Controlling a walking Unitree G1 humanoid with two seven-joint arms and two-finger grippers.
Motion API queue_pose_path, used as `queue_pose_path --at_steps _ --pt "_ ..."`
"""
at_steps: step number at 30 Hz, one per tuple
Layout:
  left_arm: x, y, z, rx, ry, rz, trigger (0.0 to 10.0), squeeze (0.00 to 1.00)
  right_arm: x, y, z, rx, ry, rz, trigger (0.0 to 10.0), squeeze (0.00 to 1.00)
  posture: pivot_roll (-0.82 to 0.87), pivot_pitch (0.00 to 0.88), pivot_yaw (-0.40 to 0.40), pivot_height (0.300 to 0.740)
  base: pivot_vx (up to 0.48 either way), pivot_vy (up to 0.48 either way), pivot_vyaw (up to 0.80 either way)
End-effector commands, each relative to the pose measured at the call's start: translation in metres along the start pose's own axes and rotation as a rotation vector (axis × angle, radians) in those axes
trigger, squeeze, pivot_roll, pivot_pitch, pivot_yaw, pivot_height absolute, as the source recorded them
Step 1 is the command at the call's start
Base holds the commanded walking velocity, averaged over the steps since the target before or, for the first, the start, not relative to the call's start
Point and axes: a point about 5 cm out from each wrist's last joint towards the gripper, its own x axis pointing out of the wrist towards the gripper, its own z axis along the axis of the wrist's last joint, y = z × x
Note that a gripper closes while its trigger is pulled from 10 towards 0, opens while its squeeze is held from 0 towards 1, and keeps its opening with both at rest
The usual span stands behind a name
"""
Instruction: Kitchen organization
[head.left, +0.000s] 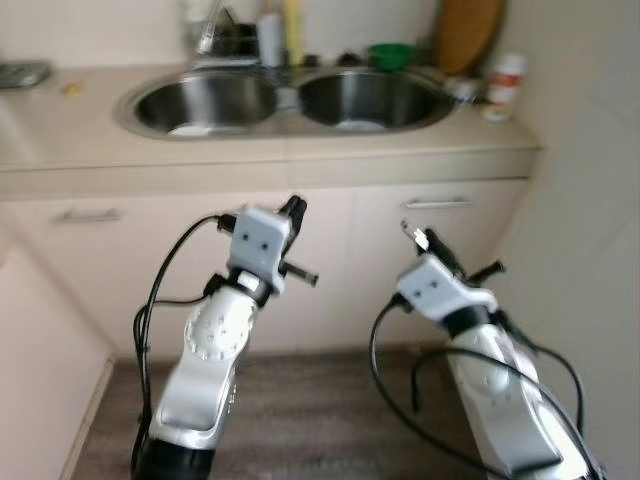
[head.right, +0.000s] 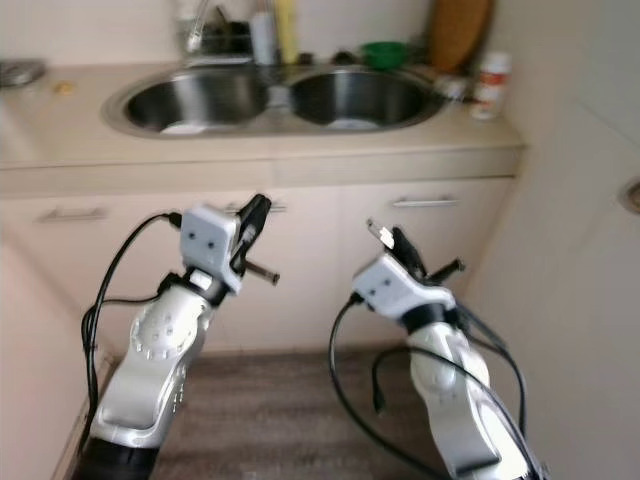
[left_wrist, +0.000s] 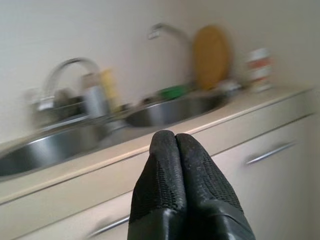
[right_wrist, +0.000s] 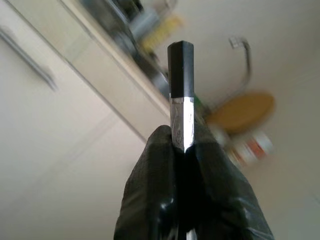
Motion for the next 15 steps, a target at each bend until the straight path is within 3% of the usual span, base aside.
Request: queue_pose_path --at_steps 1,7,11,15 --pt "0.002 -0.002 0.005 -0.005 -0.027 -0.003 10.0 0.0 0.0 -0.007 0.006 0.003 -0.046 -0.034 10.0 0.0 0.09 0.0 -0.032 0.74 0.0 0.0 0.7" --pt "0.002 -0.001 0.006 -0.008 -0.035 0.001 10.0 0.0 0.002 -0.011 0.012 0.019 -0.074 -0.057 10.0 0.0 0.09 0.0 -0.031 0.74 0.0 0.0 0.0" --pt "0.002 0.0 0.008 -0.014 -0.047 0.005 10.0 0.0 0.005 -0.01 0.018 0.017 -0.101 -0.052 10.0 0.0 0.09 0.0 -0.031 0.74 0.252 0.0 0.0" --pt "0.002 0.0 0.008 -0.016 -0.05 0.003 10.0 0.0 0.011 -0.002 0.028 -0.04 -0.166 -0.021 10.0 0.0 0.09 0.0 -0.031 0.74 0.277 0.0 0.72"
